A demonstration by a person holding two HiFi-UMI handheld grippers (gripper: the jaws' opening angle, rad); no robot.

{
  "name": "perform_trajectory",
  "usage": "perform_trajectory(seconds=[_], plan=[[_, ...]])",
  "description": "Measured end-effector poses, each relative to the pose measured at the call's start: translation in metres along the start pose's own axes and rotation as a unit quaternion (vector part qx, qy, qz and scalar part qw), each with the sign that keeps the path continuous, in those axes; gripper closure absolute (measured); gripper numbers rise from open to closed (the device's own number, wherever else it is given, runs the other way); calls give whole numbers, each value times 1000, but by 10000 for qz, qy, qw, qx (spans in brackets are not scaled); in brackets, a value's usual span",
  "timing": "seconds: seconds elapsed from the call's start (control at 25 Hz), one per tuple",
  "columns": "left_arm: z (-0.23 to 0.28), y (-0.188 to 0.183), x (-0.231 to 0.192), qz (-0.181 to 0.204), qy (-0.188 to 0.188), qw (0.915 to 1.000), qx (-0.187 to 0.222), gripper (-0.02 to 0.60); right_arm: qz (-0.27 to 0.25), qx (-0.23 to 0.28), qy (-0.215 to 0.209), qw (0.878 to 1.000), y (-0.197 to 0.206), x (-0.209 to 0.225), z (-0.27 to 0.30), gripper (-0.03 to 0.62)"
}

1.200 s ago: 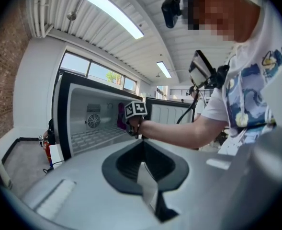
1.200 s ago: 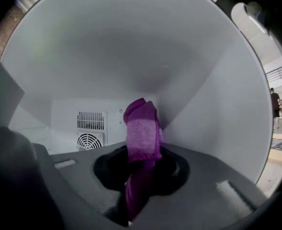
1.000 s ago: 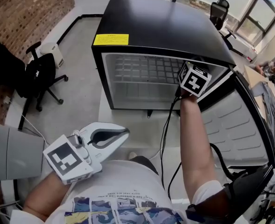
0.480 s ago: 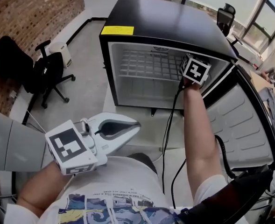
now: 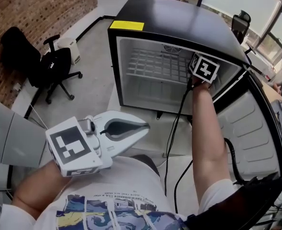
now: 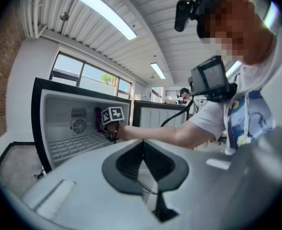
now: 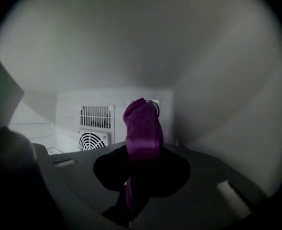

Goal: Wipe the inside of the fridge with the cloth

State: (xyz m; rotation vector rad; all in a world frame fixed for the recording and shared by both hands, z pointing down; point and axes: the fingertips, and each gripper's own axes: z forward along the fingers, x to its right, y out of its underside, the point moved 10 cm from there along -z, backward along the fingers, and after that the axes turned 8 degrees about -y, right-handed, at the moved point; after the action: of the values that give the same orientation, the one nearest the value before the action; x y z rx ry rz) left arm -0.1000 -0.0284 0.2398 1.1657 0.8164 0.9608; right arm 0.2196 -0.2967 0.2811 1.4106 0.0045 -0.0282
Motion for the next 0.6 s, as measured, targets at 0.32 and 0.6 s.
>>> perform_trajectory(seconds=[0.32,0.6], plan=[[4,-3,0,-206,6,9997,-137,578,-65,68,-487,9988,-4,-25,12,536],[-1,-2,-7,-147,10,9998,-98,578,-217,130,-926,9954,-4,-59,13,536]])
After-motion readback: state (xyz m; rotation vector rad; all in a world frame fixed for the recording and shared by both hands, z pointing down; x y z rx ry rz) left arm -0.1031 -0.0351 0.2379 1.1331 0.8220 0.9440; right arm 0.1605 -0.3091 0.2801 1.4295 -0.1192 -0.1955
